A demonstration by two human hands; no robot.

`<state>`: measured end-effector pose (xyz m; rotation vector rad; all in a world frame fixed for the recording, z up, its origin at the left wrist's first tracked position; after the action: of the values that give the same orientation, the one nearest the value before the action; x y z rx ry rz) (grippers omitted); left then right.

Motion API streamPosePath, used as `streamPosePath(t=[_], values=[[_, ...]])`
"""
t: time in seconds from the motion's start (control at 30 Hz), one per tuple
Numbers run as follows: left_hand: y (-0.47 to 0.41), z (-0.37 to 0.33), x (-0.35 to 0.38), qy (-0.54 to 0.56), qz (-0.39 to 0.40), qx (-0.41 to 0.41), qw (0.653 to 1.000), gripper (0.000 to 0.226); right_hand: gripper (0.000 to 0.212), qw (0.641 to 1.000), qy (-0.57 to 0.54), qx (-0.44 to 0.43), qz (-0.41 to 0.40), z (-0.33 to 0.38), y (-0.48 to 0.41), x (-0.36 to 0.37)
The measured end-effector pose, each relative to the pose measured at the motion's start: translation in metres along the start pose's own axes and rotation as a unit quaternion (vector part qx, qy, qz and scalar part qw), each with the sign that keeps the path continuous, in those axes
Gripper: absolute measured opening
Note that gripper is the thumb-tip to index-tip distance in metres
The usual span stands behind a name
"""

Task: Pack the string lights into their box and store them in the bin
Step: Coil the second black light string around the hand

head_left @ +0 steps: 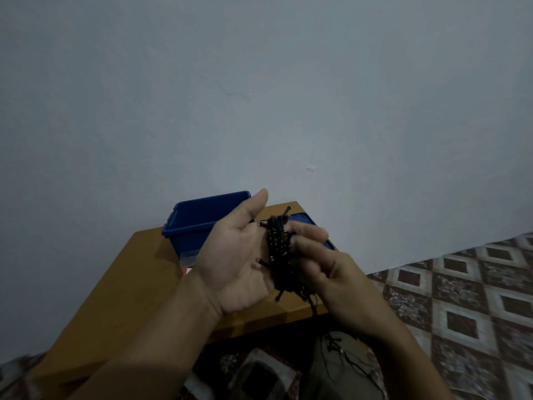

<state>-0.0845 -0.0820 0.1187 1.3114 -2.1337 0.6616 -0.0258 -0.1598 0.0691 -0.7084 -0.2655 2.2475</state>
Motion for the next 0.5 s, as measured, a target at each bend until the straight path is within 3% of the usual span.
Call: streamPosePath(t=[0.13,0.27,0.5], values=[[-0.003,-0.004,0.009,0.029,0.014,0.043,0.999,0.069,0.017,0.999,0.004,0.009,0.042,0.002,0.001,0.006],[-0.006,-0.004,0.007,0.028,-0.036,0.092,0.995,0.049,0.020,0.998,0.018,0.030,0.059,0.002,0.002,0.009],[-0.004,-0.019,0.006,-0.008,-0.130,0.164,0.978,0.047,0.014,0.997,0.016,0.045,0.053,-0.001,0.003,0.009]])
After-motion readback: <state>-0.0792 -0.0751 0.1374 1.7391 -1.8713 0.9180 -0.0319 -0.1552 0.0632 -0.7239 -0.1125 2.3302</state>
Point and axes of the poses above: each hand's wrist, its own y-axis away from the middle knuckle, its own x-axis out of the palm, z = x × y, the point moved 7 cm from there along -y, towards the middle knuckle, and after that the axes turned 14 degrees about y, right-handed, at the moved point
